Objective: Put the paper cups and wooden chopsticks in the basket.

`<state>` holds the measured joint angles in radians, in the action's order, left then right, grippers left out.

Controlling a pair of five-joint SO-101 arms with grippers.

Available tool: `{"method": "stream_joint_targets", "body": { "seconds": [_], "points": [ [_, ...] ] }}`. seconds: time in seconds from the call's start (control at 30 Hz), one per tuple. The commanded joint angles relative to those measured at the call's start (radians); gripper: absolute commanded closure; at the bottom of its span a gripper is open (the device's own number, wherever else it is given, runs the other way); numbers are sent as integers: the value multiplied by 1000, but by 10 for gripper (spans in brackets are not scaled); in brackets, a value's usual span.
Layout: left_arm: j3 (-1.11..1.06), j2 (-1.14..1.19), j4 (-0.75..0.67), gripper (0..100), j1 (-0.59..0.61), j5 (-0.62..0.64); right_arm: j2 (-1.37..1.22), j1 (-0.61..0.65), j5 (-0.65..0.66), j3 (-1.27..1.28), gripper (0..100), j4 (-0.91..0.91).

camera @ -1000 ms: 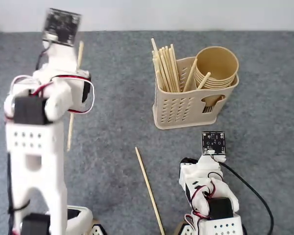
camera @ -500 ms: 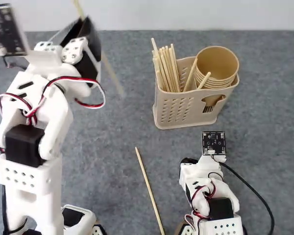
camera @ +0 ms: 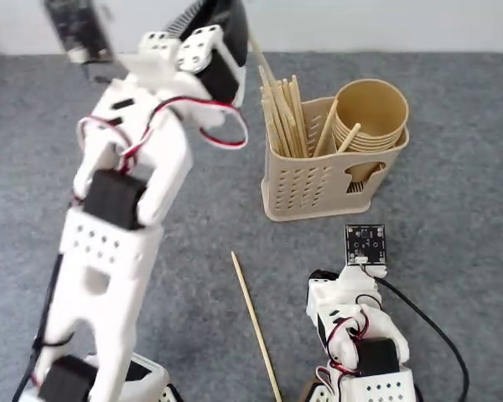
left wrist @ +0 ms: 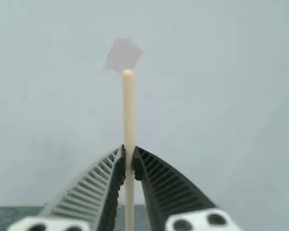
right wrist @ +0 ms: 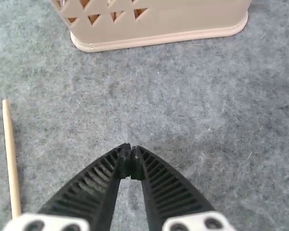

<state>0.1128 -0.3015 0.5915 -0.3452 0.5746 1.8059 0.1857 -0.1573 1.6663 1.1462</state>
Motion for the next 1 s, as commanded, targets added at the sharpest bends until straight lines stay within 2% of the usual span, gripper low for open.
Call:
{"method": "stream_joint_targets", "body": {
  "seconds": [0.0,0.3,0.47,0.77,0.97],
  "points": [
    [31,40,-32,987,-8,5,5,-1,-2,18,990,1],
    [-33,103,-25,983,-9,-5,5,-1,-2,18,990,1],
    [-84,101,-5,904,-9,-48,5,-1,-2,18,990,1],
    [53,100,250,874,-9,-43,5,-1,-2,18,990,1],
    [176,100,505,897,-8,-43,5,-1,-2,18,990,1]
  ]
}}
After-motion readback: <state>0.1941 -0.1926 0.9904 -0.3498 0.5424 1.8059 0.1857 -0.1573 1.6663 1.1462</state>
